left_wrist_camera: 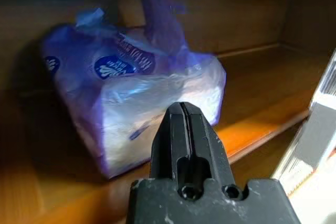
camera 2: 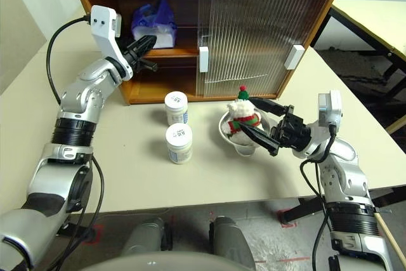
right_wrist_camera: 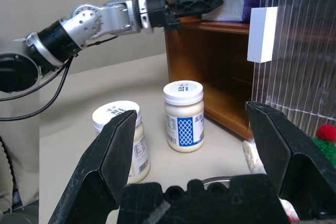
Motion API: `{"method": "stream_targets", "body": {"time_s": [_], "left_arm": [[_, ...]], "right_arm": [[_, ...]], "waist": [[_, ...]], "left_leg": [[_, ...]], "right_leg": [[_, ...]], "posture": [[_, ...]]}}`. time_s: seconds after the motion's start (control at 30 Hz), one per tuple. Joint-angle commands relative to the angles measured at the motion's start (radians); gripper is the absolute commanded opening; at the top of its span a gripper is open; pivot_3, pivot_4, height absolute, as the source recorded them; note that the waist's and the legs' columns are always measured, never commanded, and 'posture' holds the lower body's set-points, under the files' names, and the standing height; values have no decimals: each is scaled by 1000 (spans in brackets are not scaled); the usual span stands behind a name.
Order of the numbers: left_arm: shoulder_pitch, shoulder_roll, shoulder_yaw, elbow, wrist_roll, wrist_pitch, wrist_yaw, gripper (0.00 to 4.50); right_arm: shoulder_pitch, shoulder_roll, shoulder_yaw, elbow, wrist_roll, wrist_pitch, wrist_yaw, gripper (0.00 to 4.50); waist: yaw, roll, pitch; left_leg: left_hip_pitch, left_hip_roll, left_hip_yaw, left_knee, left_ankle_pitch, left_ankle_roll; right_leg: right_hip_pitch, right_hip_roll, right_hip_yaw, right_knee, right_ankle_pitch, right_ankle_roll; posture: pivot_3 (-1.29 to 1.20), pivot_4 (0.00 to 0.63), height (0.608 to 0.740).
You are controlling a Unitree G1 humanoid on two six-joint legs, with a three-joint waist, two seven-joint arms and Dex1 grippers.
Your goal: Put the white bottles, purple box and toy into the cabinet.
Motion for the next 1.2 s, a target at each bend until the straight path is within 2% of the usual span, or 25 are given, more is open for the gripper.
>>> {"method": "stream_targets", "body": {"time_s": [0.03, 0.13, 0.27, 0.37, 0.53, 0.7, 0.9, 1.2], "left_arm": [[-35, -16, 13, 70, 31, -52, 0, 29], [-28, -24, 28, 36, 5, -37, -26, 29], [72, 0, 32, -146, -86, 52, -153, 29], [167, 53, 51, -280, -138, 114, -218, 609], [319, 170, 83, -428, -229, 162, -372, 2566], [461, 283, 31, -410, -156, 102, -486, 4454], [497, 243, -18, -362, -112, 53, -496, 4454], [523, 227, -170, -164, 94, -136, -518, 4454]], "right_arm": [[-1, -2, 2, -22, -7, -5, -10, 4500], [4, -1, 2, -33, -5, -3, -18, 4500], [13, -2, 2, -45, -2, 2, -26, 4500], [18, -3, 0, -47, 0, 5, -26, 4500], [14, -6, 5, -35, -2, 6, -17, 4500], [7, -7, 8, -24, -4, 5, -8, 4500], [4, -7, 9, -24, -5, 6, -8, 4500], [9, -13, 1, -30, -2, 10, -12, 4500]], "waist": [[0, 0, 0], [-1, 0, 0], [-5, 1, 0], [-8, 2, -1], [-12, 2, -1], [-11, 3, -1], [3, 3, -1], [-1, 5, -2]], "left_leg": [[-1, 0, 0, 0, 0, 0], [-3, 0, -1, 0, 0, 0], [-4, 0, -1, 0, 0, 0], [-4, 1, -1, 0, 0, 0], [-3, 1, -1, 0, 0, 0], [0, 1, 0, 0, 0, 1], [0, 1, 0, 0, 0, 0], [0, 2, 0, 0, 1, 1]], "right_leg": [[-1, 0, 0, 0, 0, 0], [-2, 0, 0, 0, 1, 0], [-3, 0, -1, 0, 1, 0], [-4, 0, -1, 1, 1, 0], [-4, 0, -1, 2, 2, -1], [-1, -1, -2, 1, 0, -2], [0, -3, -3, 0, 0, -2], [-1, -1, -2, 0, 0, -3]], "posture": [[63, 0, 740], [57, 0, 740], [57, 0, 740], [63, 0, 740], [79, 0, 740], [91, 0, 740], [81, 0, 740], [74, 0, 740]]}}
